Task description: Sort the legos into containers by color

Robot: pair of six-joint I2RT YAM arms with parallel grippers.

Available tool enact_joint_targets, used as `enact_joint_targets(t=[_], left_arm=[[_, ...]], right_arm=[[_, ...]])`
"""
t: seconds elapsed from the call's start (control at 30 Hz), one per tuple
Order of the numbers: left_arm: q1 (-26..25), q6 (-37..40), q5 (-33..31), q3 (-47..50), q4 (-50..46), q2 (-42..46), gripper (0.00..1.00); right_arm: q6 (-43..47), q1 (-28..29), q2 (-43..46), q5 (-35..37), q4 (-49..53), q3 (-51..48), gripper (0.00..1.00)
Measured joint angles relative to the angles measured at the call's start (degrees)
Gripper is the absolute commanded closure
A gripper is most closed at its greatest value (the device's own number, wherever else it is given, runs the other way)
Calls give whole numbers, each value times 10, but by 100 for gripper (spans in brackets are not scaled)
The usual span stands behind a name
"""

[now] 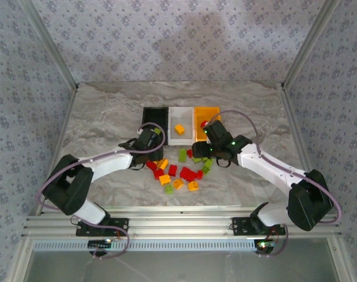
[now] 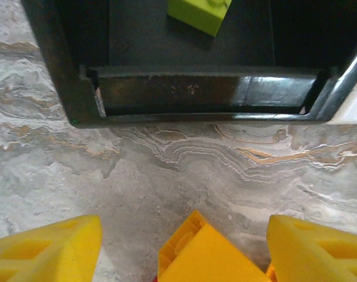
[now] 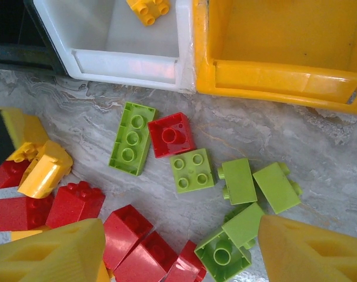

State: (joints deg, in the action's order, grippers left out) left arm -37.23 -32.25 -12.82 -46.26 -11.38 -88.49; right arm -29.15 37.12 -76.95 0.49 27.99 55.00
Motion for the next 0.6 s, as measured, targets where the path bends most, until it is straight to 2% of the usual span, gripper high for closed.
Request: enact_joint_targets(t=[0.13,0.37,0.43,0.5,0.6], left_arm=[[0,3,4,0,9,-25,30],[0,3,9,0,16,-28,44],[-1,3,9,1,16,-28,40],[-2,4,9,2,15,-28,31],[-3,-2,9,8,11,-28,27]], right_arm=[[0,-5,14,0,-2,-4,29],[0,-9,26,0,-4,-13,29],[0,-10,26,0,-4,-15,29],[0,-10,27,0,-4,-16,29],[0,-12,33,0,-4,-16,29]])
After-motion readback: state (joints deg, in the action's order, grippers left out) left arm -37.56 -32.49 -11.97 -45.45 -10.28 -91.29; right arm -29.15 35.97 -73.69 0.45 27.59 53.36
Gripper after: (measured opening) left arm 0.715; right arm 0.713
